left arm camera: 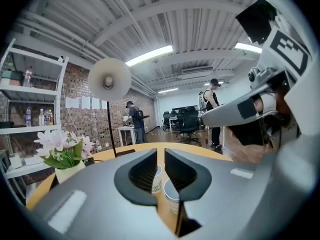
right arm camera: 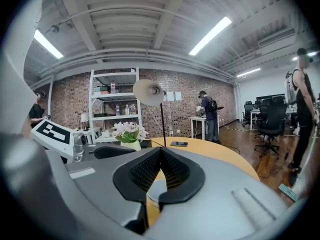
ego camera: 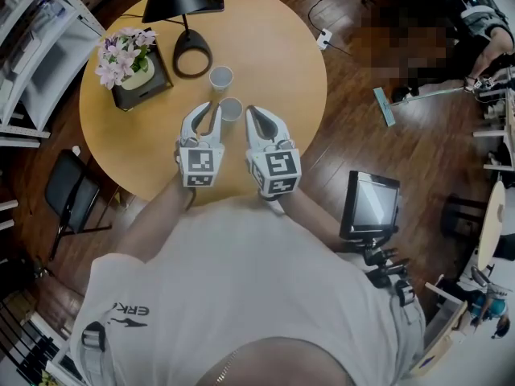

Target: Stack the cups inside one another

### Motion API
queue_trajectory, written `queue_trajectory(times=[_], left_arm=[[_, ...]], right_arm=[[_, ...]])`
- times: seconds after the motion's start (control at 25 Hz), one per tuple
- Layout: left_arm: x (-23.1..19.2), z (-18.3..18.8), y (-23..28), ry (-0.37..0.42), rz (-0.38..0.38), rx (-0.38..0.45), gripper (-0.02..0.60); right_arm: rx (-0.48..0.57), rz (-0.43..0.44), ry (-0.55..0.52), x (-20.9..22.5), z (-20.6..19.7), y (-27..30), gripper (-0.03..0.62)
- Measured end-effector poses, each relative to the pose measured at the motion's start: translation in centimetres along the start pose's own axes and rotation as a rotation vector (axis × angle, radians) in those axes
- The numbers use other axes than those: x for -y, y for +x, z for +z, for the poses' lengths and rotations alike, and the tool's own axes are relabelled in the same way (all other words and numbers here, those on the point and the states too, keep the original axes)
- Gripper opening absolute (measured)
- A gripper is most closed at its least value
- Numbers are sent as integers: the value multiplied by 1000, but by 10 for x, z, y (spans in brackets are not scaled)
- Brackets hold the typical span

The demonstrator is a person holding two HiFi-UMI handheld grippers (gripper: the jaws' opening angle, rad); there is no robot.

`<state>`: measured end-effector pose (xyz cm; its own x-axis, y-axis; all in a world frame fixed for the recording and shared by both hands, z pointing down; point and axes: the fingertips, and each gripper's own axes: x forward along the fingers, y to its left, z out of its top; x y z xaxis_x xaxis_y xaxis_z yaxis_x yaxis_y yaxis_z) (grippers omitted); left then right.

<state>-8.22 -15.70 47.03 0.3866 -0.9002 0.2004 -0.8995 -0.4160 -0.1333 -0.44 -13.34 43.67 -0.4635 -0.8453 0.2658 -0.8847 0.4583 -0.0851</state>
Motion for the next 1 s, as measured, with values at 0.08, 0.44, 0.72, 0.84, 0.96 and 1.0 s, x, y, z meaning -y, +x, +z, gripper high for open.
queue_trajectory(times=[0.08,0.44,0.72,0.84,0.96,1.0], left_arm=[[-5,5,-5,-2,11,9,7],[-18,6,-6,-8,-2,28,2],[-26,-6,25,-6,15,-17,3],[-31,-18,44,-1,21,-50,3],[-40,-37,64,-8,33,-92,3],[-43,-44,71,-11,38,-107,3]], right_arm=[[1,-7,-2,-3,1,-3,14],[-11,-43,-12,-8,0,-9,14],[-42,-38,-11,20,-4,11,14],[-63,-33,-3,36,-10,32,14],[-82,-28,7,52,-18,58,14],[-90,-25,11,57,-23,67,14]])
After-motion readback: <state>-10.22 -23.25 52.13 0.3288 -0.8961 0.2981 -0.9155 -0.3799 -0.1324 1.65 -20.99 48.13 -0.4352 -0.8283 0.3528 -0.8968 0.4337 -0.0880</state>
